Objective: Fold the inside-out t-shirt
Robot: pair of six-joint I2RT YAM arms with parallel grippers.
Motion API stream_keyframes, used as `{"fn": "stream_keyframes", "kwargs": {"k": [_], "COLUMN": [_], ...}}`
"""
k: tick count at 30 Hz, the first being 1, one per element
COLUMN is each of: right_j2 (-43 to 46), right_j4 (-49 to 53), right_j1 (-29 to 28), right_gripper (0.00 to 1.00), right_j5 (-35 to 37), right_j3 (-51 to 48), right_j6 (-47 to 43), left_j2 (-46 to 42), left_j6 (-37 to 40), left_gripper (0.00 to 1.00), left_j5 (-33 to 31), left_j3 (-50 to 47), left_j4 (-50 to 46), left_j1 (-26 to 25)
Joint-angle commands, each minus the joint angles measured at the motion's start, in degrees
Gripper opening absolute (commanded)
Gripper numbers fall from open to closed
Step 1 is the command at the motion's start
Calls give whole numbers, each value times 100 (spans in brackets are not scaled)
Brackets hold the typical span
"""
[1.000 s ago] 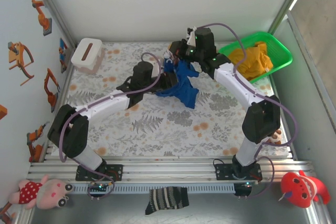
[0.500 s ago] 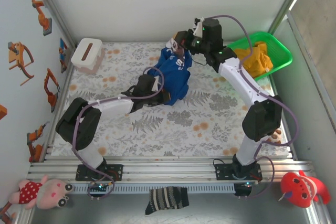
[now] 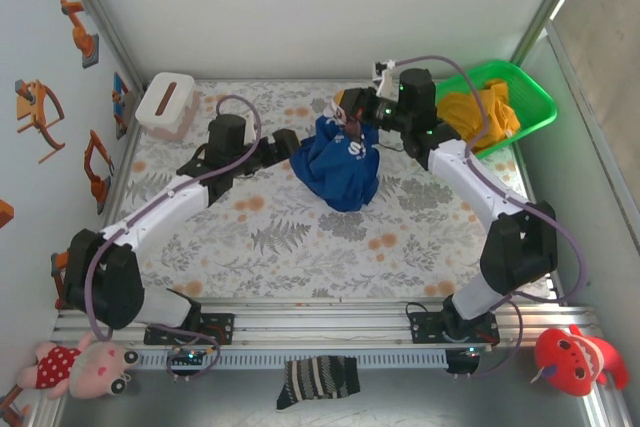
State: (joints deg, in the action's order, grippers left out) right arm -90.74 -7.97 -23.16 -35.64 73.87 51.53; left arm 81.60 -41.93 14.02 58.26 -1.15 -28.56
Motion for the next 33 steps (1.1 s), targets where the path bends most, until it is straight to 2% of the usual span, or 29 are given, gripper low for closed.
{"fn": "stream_keyframes", "kwargs": {"k": [1, 8, 15, 24, 27, 30, 32, 33], "right_j2": [294, 380, 313, 252, 226, 167, 120, 126], "right_j4": [-837, -878, -934, -1038, -1124, -1105, -981, -874], "right_j1": [13, 13, 4, 4, 3, 7, 45, 65], "right_gripper": [0, 0, 0, 0, 0, 0, 0, 0], "right_j5": [-255, -215, -229, -246, -259, -281, -352, -364], "right_j3": [-374, -619, -598, -605, -601, -429, -172, -50], "right_j6": [-137, -100, -23, 58, 128, 126, 86, 42], "left_j2": [614, 1685, 2188, 2476, 2669, 2914, 2956, 2903], "left_j6": [-332, -901, -909, -1036, -1066, -1107, -1138, -1140], "left_gripper": [91, 91, 91, 91, 75, 38, 8, 0], "left_j5": [278, 666, 736, 716, 760, 869, 967, 1012], "left_j3": [383, 797, 1268, 1365, 1466, 1684, 1954, 2091], "left_j4": [0, 538, 558, 687, 704, 731, 692, 668], "left_j1": [0, -12, -147, -282, -326, -250, -64, 24]}}
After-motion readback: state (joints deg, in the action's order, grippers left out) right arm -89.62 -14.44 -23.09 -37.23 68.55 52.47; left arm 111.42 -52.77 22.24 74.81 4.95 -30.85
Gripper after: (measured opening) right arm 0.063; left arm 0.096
